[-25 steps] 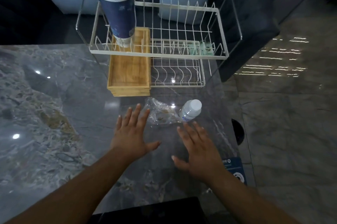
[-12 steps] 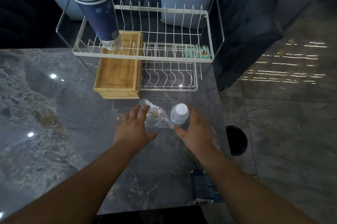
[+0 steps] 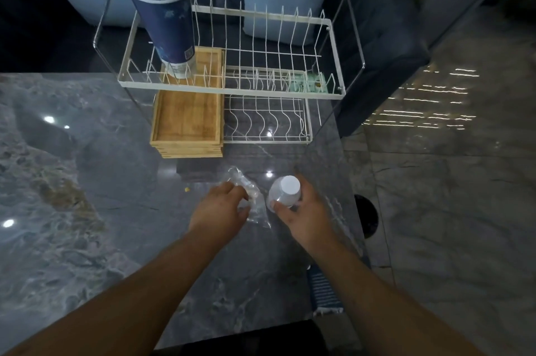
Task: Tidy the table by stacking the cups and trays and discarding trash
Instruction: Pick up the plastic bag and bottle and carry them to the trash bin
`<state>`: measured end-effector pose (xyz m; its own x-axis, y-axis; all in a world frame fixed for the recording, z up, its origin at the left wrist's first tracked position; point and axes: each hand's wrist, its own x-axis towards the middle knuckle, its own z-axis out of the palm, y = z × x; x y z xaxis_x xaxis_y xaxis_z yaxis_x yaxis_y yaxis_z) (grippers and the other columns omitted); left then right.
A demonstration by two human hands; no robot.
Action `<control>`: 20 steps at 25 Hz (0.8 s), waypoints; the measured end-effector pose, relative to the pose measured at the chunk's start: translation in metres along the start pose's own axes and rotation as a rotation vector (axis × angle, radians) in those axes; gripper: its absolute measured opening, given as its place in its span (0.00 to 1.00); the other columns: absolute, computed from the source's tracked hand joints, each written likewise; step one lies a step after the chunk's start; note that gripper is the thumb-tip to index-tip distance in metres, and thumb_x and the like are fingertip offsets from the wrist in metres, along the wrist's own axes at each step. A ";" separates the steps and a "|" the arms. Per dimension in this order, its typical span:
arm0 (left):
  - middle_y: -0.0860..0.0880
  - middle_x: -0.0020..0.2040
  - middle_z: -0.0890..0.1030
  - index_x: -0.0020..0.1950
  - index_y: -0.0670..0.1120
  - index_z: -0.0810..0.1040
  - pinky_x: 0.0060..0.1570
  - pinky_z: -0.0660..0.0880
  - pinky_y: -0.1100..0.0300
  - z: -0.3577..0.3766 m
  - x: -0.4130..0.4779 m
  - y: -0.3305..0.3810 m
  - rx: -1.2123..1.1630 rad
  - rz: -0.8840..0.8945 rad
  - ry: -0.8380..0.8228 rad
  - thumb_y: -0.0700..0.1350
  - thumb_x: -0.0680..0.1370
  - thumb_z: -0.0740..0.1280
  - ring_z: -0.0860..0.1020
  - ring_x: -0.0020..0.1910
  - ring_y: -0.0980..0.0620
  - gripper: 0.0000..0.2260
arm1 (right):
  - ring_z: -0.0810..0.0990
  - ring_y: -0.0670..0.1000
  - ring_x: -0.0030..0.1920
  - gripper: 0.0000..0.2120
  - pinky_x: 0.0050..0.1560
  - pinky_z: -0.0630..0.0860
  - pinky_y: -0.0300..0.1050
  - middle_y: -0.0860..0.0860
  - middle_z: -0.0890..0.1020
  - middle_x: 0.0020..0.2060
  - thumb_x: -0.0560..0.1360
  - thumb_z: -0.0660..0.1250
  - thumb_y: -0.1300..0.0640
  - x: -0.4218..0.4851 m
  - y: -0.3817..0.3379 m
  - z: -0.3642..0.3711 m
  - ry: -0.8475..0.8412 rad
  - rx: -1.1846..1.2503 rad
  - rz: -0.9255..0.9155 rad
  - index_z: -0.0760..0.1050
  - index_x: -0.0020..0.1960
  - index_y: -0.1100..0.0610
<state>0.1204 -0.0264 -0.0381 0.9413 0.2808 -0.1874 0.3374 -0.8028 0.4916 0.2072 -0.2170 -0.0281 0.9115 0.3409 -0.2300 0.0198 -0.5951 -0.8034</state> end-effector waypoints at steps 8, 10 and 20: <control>0.47 0.51 0.82 0.51 0.48 0.82 0.49 0.76 0.52 -0.002 0.008 0.028 -0.025 0.193 -0.009 0.49 0.73 0.74 0.80 0.51 0.44 0.09 | 0.80 0.41 0.51 0.27 0.54 0.81 0.49 0.37 0.80 0.52 0.65 0.75 0.37 -0.024 0.018 -0.039 0.123 -0.053 0.111 0.67 0.59 0.33; 0.47 0.50 0.82 0.51 0.48 0.82 0.48 0.77 0.52 0.001 0.017 0.045 -0.012 0.248 -0.005 0.48 0.73 0.74 0.80 0.49 0.44 0.09 | 0.81 0.41 0.52 0.27 0.53 0.82 0.47 0.39 0.80 0.53 0.66 0.76 0.37 -0.024 0.027 -0.054 0.160 -0.027 0.108 0.70 0.61 0.37; 0.46 0.50 0.81 0.51 0.47 0.82 0.45 0.78 0.51 0.050 0.070 0.169 0.061 0.458 -0.063 0.48 0.73 0.75 0.80 0.47 0.43 0.09 | 0.79 0.35 0.52 0.26 0.53 0.80 0.42 0.30 0.78 0.53 0.66 0.76 0.37 -0.009 0.100 -0.148 0.293 0.101 0.145 0.67 0.58 0.29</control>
<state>0.2428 -0.1692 -0.0105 0.9899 -0.1409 -0.0145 -0.1163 -0.8669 0.4848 0.2618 -0.3867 -0.0250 0.9813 0.0259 -0.1905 -0.1463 -0.5425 -0.8272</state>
